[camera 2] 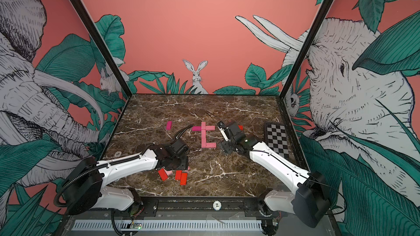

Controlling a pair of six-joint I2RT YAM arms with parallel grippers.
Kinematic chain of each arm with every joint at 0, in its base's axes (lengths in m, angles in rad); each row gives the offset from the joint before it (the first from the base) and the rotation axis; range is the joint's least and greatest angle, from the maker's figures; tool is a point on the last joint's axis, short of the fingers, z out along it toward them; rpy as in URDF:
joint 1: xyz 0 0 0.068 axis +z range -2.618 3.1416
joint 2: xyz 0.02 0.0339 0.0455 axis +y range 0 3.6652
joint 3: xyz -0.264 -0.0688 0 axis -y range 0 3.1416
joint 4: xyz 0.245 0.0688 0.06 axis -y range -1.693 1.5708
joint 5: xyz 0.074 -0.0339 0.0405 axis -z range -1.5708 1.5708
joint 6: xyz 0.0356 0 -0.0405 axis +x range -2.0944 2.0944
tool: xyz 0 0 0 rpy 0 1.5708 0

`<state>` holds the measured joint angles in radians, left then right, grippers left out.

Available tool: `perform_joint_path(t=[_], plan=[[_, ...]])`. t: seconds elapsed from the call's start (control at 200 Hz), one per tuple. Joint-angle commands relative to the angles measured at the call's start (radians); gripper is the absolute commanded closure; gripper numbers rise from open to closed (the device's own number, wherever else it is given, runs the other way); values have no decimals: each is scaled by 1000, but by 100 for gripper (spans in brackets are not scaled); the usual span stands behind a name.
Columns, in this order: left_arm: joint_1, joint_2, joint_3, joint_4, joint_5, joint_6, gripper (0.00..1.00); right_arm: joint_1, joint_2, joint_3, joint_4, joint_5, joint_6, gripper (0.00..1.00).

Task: Assemble the letter t with building blocks
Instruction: Pick up the building block from the center of the board.

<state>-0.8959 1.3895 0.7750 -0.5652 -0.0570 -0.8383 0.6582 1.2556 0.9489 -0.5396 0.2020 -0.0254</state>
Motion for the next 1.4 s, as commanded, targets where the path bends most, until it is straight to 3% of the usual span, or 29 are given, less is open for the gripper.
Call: perform_joint_path(t=[0.0,0.325,0.955,1.25,1.395], plan=[[-9,13,-19,31,23,-19,36,-3,-2,21,13,10,12,9],[-10,101,-7,45,6,21,40,-3,-6,21,9,9,13,9],[1,190,80,-90,-71,163,64,-3,-21,16,5,19,15,9],[127,172,70,-57,-7,305,85,-3,-30,11,6,22,14,9],[188,166,153,-133,-25,442,90,-2,-30,11,7,24,13,9]])
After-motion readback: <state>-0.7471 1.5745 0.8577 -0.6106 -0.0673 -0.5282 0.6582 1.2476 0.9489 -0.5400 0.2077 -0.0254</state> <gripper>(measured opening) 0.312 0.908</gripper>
